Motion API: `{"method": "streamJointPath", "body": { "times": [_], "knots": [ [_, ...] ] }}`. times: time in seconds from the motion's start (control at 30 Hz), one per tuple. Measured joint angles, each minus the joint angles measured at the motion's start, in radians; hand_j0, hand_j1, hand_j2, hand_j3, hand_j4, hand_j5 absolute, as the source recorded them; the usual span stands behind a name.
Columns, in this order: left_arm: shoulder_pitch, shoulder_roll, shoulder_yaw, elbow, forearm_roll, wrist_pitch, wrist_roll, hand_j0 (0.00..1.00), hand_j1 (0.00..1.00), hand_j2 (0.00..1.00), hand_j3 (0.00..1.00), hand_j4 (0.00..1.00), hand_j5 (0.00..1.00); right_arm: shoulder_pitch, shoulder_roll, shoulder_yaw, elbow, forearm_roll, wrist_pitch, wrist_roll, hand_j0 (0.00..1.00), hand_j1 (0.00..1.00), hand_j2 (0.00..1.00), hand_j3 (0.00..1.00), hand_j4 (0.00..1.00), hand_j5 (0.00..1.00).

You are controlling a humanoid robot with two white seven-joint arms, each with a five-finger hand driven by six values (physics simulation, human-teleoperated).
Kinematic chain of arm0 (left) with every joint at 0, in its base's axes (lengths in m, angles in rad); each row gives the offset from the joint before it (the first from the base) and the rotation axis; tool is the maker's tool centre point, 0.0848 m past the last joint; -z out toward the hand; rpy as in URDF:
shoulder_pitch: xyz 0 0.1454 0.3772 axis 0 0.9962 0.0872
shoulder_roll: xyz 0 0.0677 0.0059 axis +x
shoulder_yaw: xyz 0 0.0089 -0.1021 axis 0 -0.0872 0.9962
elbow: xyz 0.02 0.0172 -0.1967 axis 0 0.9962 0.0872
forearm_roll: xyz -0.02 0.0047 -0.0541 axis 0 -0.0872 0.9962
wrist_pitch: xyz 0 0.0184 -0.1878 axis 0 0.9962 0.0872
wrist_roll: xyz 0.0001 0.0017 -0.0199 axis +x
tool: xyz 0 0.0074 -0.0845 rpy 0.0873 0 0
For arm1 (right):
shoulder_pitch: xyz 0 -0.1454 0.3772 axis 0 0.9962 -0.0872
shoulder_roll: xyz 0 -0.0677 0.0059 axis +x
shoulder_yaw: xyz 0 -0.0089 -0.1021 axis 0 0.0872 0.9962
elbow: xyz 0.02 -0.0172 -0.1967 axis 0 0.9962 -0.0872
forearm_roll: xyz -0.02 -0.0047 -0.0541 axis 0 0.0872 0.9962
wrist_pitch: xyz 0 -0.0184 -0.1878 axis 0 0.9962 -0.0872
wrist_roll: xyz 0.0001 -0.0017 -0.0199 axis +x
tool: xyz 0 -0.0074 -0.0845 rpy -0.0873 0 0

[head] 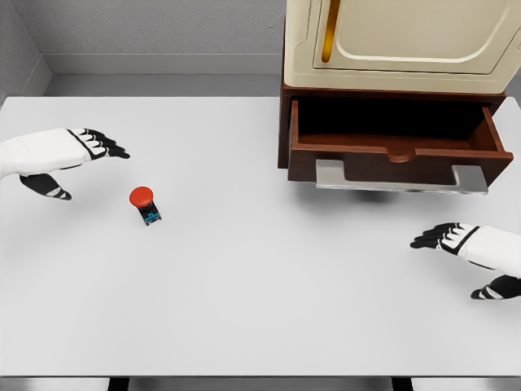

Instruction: Put the switch into the drawer with left arm, and close the drawer with right arm

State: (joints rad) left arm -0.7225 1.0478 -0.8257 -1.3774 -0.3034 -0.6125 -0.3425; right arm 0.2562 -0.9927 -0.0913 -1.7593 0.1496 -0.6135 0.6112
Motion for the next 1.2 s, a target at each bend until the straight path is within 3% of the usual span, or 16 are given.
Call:
{"method": "streamJointPath", "body": {
  "times": [0.17, 0.2, 0.27, 0.4, 0.7, 0.9, 1.2],
  "knots": [
    [0.003, -0.008, 0.0, -0.003, 0.0, 0.0, -0.032, 1.0, 1.0, 1.0, 1.0, 1.0, 1.0, 0.002, 0.0, 0.001, 0.0, 0.0, 0.0, 0.0, 1.0, 1.0, 1.0, 1.0, 1.0, 1.0],
    [0.003, -0.018, 0.0, -0.005, 0.001, 0.0, -0.052, 1.0, 1.0, 1.0, 1.0, 1.0, 1.0, 0.003, 0.0, 0.001, 0.0, 0.0, 0.0, 0.0, 0.92, 0.92, 0.92, 0.92, 0.92, 0.92],
    [0.002, -0.043, -0.003, -0.006, 0.0, 0.0, -0.084, 1.0, 1.0, 1.0, 1.0, 1.0, 1.0, 0.006, 0.0, 0.0, 0.0, 0.0, 0.0, 0.0, 0.63, 0.63, 0.63, 0.63, 0.63, 0.63],
    [-0.006, -0.088, -0.013, -0.014, 0.001, 0.0, -0.11, 1.0, 1.0, 1.0, 1.0, 1.0, 1.0, 0.032, 0.0, -0.042, 0.0, -0.034, -0.001, 0.0, 0.47, 0.47, 0.47, 0.47, 0.47, 0.47],
    [-0.012, -0.148, -0.032, -0.014, -0.022, 0.0, -0.122, 0.97, 0.97, 0.97, 0.97, 0.97, 0.97, 0.055, -0.023, -0.143, 0.0, -0.171, 0.0, 0.0, 0.45, 0.45, 0.45, 0.45, 0.45, 0.45],
    [-0.012, -0.158, -0.038, -0.015, -0.04, 0.0, -0.123, 0.83, 0.83, 0.83, 0.83, 0.83, 0.83, 0.06, -0.033, -0.155, 0.0, -0.198, 0.0, 0.0, 0.45, 0.45, 0.45, 0.45, 0.45, 0.45],
    [-0.012, -0.16, -0.04, -0.018, -0.054, 0.0, -0.122, 0.8, 0.8, 0.8, 0.8, 0.8, 0.8, 0.067, -0.038, -0.156, 0.0, -0.217, 0.0, 0.0, 0.46, 0.46, 0.46, 0.46, 0.46, 0.46]
  ]
}}
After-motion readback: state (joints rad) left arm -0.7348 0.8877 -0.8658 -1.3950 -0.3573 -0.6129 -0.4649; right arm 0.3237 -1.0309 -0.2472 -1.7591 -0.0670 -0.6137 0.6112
